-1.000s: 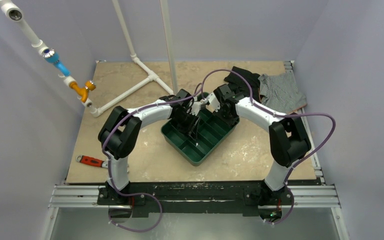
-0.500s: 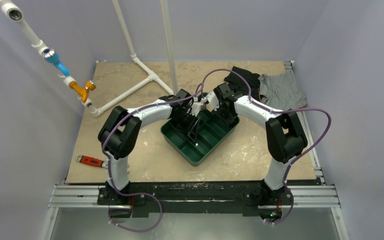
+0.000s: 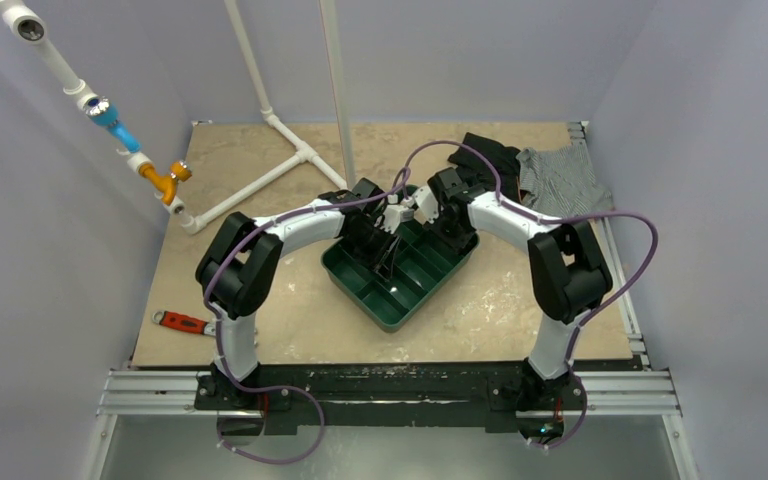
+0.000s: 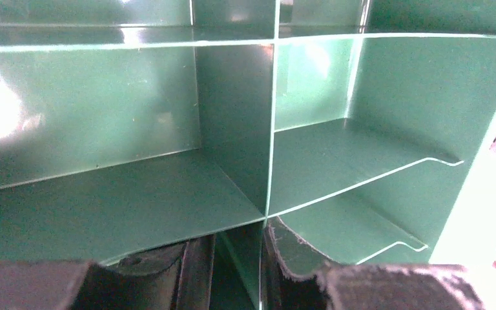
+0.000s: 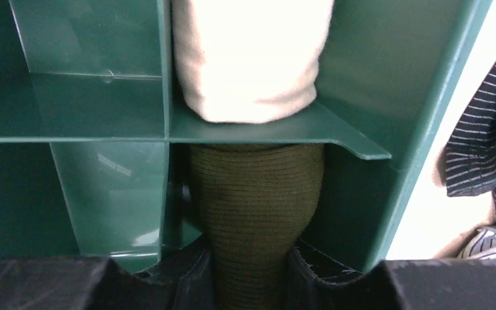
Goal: Roll the underwear
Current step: Place the underwear in the storage box.
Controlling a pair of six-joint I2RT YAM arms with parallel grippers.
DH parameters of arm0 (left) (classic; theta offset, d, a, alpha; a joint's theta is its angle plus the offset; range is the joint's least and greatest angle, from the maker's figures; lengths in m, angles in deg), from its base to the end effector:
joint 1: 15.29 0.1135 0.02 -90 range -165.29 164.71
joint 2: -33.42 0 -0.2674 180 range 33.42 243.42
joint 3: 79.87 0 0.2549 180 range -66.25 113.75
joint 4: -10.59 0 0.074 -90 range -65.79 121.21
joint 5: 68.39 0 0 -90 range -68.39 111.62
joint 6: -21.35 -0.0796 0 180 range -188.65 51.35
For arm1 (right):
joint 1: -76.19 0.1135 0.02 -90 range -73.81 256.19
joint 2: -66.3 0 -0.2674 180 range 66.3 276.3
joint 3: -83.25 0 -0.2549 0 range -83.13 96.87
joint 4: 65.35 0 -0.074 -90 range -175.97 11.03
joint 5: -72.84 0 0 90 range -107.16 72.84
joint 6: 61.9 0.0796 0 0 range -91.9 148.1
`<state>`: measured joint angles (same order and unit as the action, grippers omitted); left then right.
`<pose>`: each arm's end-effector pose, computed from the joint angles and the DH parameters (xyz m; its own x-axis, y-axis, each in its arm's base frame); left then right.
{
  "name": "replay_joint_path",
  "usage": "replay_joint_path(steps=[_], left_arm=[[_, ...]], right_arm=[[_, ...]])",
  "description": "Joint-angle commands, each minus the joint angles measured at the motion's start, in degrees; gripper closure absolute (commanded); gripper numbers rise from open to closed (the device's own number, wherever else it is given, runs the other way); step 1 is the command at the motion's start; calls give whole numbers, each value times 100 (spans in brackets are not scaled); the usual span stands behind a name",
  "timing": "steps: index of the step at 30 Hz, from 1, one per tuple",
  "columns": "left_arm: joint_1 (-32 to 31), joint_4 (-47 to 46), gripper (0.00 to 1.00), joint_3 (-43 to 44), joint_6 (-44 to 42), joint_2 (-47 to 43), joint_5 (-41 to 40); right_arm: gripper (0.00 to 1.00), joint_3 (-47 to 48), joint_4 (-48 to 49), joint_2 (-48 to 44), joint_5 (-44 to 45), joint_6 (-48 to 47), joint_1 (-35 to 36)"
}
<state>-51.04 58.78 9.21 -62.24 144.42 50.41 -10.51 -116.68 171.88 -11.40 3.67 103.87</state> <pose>0.3032 -0.2655 0.1328 -0.8304 0.4773 -0.2875 0.5558 0.6729 -0.4882 0.3429 0.1709 0.1421 -0.5818 -0.7699 -0.2622 -0.7396 0.6350 -0.2231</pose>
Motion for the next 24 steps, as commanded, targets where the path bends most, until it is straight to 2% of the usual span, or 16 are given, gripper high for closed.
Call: replay_joint_path(steps=[1, 5, 9, 24], left_arm=[[-4, 67, 77, -118, -33, 204, -120], [0, 75, 77, -111, -34, 220, -107], [5, 70, 78, -111, -35, 220, -95], [76, 84, 80, -101, -32, 256, -72]], right_arm=[[61, -123, -132, -43, -453, -79, 10], [47, -22, -217, -120, -464, -81, -36], [41, 13, -234, -189, -462, -72, -55], [42, 569, -656, -639, -558, -15, -119]])
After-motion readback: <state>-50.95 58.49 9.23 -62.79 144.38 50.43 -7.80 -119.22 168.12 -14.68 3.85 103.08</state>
